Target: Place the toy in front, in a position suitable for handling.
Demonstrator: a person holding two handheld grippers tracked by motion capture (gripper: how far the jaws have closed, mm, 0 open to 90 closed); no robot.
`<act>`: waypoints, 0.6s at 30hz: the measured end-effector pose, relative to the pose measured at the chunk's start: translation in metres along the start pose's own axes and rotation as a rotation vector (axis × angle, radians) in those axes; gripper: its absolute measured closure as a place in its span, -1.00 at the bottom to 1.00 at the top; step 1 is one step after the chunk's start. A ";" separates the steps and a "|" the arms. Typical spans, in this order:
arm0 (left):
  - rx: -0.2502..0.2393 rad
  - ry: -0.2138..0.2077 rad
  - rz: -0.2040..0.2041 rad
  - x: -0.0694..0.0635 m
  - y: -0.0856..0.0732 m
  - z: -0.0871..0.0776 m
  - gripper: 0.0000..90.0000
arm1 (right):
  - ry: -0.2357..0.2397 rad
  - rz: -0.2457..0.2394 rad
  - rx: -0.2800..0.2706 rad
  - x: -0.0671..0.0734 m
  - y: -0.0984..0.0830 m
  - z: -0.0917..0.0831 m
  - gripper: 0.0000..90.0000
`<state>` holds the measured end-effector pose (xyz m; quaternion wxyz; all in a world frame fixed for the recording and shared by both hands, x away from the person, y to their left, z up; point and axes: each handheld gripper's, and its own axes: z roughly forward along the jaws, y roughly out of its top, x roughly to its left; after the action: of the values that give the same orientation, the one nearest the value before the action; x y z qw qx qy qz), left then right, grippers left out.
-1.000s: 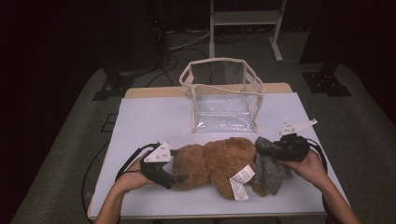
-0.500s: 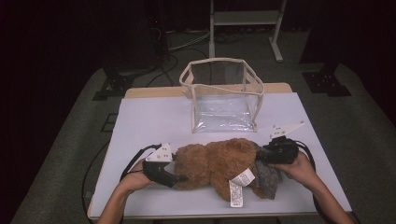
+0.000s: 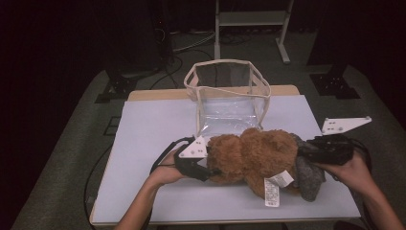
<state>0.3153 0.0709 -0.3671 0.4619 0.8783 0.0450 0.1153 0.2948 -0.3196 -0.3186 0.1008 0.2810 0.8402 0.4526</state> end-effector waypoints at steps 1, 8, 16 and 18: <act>0.007 -0.001 0.004 0.000 0.002 0.005 -0.20 | -0.015 0.001 0.006 -0.001 -0.003 -0.003 0.61; 0.067 -0.017 -0.017 -0.001 -0.011 0.020 -0.20 | -0.018 0.074 0.046 -0.012 -0.039 0.016 0.61; 0.118 0.038 -0.031 0.001 -0.028 -0.017 -0.20 | 0.074 0.094 -0.007 -0.005 -0.041 0.062 0.61; 0.134 0.053 -0.035 0.000 -0.035 -0.027 -0.20 | 0.096 0.092 -0.010 -0.002 -0.039 0.075 0.61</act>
<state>0.3096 0.1124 -0.3810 0.4026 0.9030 0.0802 0.1269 0.3138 -0.2845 -0.3936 0.0410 0.2968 0.8281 0.4738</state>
